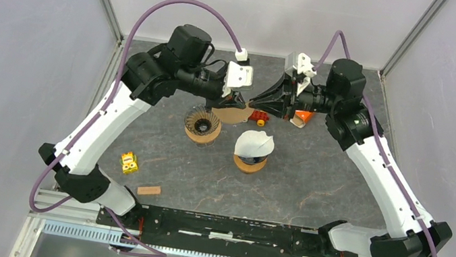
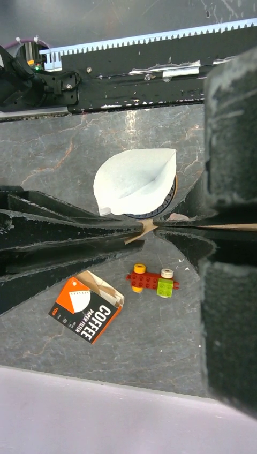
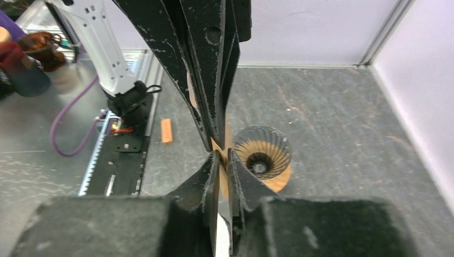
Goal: Place the coffee filter in the dripper
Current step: Pick up the coffee filter from the coffee filter holder.
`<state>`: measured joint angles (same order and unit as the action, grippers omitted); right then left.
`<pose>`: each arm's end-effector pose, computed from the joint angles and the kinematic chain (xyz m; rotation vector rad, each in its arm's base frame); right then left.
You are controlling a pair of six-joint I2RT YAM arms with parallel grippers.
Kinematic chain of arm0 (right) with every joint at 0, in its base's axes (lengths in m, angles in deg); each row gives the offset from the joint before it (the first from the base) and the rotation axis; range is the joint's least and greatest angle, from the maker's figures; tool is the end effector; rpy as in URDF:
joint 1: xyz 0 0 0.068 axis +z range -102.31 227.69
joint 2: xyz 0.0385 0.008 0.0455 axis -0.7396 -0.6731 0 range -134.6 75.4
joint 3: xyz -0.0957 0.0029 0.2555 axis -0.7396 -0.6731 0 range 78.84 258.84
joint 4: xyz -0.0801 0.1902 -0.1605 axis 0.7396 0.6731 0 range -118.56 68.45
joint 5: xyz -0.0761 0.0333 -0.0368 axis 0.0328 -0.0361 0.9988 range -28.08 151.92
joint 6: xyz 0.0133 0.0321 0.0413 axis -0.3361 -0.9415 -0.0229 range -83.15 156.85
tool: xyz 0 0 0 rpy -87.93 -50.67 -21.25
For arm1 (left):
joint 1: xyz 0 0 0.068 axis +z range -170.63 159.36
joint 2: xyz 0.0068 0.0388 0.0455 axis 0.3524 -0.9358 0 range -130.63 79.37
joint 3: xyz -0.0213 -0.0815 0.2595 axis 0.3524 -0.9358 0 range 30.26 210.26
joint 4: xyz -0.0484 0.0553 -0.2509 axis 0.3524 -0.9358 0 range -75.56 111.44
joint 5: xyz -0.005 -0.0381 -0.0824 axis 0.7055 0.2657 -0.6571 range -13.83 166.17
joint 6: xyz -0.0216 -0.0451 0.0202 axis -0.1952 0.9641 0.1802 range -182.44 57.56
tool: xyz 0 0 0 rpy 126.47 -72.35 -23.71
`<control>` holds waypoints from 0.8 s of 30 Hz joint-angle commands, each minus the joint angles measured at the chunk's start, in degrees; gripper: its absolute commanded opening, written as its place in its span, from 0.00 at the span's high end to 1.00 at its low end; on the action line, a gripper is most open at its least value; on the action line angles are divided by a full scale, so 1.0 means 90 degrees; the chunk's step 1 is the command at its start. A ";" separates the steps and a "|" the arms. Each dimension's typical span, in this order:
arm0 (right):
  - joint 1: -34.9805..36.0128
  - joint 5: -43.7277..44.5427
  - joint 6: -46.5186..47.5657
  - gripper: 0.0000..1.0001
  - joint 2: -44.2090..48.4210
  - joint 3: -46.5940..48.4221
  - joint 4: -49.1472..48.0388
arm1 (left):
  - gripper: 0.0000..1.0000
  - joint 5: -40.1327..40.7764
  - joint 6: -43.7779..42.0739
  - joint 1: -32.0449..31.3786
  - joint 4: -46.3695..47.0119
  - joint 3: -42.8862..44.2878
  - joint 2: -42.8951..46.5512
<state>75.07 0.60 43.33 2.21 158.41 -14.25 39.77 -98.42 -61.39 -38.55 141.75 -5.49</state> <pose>0.2260 0.1522 0.4404 -1.2393 1.2733 1.1698 0.1940 -0.1950 0.4834 1.5787 1.4010 -0.7294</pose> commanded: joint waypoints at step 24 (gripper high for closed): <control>0.0217 -0.0279 0.0960 0.43 0.1125 -0.1272 -0.0210 | 0.98 -0.3391 0.4619 0.1538 0.3682 -0.1794 0.1406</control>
<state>76.25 0.08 53.76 12.42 146.85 -12.00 12.90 -66.45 -48.34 -13.76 126.49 6.47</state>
